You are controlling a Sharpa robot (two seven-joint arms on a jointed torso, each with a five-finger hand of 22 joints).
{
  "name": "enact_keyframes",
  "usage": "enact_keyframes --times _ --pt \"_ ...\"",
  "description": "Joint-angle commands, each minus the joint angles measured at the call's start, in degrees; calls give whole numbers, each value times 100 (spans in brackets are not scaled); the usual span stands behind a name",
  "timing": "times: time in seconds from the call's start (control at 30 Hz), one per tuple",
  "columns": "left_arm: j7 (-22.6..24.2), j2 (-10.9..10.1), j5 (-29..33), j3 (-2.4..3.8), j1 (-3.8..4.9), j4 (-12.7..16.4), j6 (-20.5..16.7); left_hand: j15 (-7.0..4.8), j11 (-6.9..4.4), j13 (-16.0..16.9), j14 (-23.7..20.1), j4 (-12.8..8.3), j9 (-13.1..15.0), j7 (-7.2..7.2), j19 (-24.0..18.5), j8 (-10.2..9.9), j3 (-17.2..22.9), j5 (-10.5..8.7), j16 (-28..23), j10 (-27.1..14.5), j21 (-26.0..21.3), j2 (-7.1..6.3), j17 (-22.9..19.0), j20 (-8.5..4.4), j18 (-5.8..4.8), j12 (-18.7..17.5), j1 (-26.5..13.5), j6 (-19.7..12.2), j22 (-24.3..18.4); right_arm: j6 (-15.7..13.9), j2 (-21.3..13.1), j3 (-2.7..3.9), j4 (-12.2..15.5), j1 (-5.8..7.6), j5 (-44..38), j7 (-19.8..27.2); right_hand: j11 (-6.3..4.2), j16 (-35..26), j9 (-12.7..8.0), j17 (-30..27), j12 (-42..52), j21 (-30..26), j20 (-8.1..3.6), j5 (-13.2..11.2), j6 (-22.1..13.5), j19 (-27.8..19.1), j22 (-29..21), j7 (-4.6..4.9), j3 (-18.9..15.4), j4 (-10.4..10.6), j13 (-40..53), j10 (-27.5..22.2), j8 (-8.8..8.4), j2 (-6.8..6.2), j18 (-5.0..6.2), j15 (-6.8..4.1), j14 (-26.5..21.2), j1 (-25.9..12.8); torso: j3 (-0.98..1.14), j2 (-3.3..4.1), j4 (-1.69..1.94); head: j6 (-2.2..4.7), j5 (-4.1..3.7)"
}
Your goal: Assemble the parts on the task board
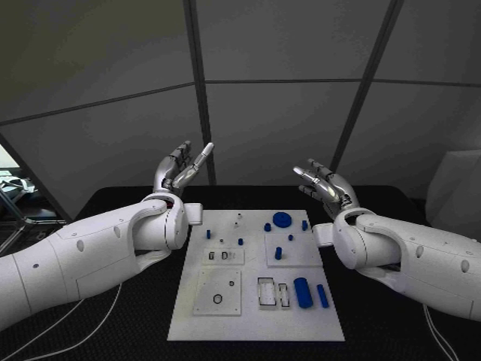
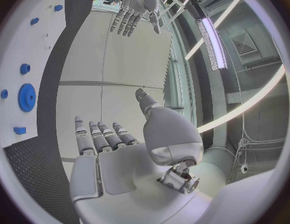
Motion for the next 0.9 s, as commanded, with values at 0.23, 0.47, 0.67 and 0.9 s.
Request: enact_keyframes --times 0.23,0.47,0.67,0.9 --pt "282 8 7 8 11 -12 312 288 490 88 660 74 75 653 278 133 338 -51 148 793 165 402 82 143 -139 155 423 568 87 1167 66 69 -195 36 -882 -527 -7 599 284 244 655 818 52 45 2645 2240 307 827 -45 -548 262 3534 547 25 523 -75 3557 1387 -1 2 -1 0 1" --pt "70 -195 -19 6 10 -5 841 264 582 265 3510 -42 231 778 2959 468 632 -109 868 3214 1485 783 354 120 -158 599 878 2171 741 789 -40 71 -521 174 -3057 -438 -277 699 305 226 710 1116 -82 17 4070 2946 338 584 -26 -628 206 4455 741 -35 660 -367 4523 1642 -22 163 -6 53 -92" --pt "-61 -429 -171 6 9 194 973 -95 281 287 4787 -305 335 574 4059 827 612 -119 1160 4589 2052 956 545 -71 8 901 1121 3870 932 786 -39 72 -648 287 -3883 -540 -451 731 268 266 580 1342 -316 95 4540 3451 374 460 149 -684 206 5051 695 -70 662 -582 5190 1635 -19 267 7 67 -95" --pt "-175 -745 -313 6 8 564 1039 -250 139 282 5288 -567 260 461 4438 775 572 -115 1091 5128 2223 1029 736 -221 -1 855 1273 4249 974 1146 -34 73 -687 463 -4948 -931 -614 845 275 423 452 1685 -556 130 4894 3950 500 334 327 -696 220 5571 635 -200 649 -819 5891 1558 -27 466 54 114 -96"
